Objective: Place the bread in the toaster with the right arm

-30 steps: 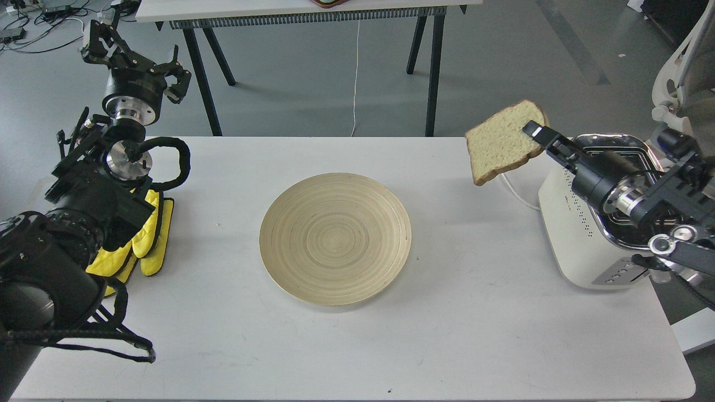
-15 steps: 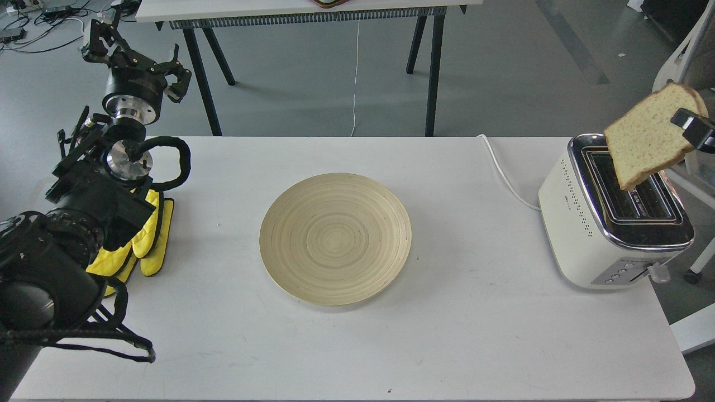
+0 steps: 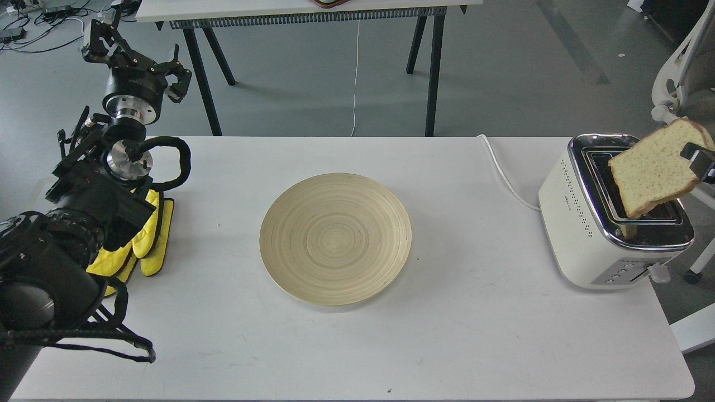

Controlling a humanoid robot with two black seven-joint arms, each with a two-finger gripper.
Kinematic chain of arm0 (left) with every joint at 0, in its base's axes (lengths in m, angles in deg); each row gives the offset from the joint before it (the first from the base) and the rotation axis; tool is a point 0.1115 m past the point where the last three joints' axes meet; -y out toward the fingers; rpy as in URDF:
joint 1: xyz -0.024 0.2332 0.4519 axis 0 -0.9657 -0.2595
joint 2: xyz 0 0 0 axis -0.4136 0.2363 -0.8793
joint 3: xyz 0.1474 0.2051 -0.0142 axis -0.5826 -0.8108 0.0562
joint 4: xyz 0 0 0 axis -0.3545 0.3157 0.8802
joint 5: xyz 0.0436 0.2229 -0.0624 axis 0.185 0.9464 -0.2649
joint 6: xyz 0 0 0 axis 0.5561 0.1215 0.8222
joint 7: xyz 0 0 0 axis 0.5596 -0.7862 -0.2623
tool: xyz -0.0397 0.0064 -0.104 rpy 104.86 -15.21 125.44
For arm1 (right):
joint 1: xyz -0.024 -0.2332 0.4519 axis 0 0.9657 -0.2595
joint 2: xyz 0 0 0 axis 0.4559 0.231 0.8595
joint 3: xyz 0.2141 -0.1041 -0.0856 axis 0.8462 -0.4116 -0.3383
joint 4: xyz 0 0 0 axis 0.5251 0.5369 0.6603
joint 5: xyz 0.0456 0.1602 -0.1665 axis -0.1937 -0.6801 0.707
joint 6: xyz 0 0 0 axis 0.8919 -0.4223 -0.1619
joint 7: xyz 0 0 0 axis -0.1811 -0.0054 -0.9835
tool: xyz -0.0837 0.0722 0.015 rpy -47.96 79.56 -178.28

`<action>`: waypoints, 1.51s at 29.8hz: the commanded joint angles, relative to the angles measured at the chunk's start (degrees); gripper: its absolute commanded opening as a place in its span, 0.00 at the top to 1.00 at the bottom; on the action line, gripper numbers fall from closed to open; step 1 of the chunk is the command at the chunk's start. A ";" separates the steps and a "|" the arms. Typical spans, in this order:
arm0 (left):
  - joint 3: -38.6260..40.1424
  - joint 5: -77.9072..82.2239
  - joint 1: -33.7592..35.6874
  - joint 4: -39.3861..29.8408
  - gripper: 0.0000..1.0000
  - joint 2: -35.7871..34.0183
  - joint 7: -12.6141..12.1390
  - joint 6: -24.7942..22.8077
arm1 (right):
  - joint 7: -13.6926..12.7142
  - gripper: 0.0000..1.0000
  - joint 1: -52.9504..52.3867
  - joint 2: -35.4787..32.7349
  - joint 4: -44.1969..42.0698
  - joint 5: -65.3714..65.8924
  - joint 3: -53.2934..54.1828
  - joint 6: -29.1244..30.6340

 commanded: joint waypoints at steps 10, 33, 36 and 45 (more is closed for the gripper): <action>0.00 -0.02 -0.01 0.00 0.00 0.08 0.01 0.00 | -0.79 0.39 0.30 9.63 -4.19 -0.51 0.66 -1.08; 0.00 -0.02 -0.01 0.00 0.00 0.08 0.01 0.00 | -0.17 0.00 -0.14 24.20 -10.33 -48.12 23.59 6.38; 0.00 -0.02 -0.01 0.00 0.00 0.08 0.10 0.00 | 0.35 0.00 0.38 29.75 -14.55 -55.59 27.45 9.81; 0.00 -0.02 -0.01 0.00 0.00 0.00 0.10 0.00 | -0.52 0.00 0.91 43.28 -30.18 -71.44 36.94 22.11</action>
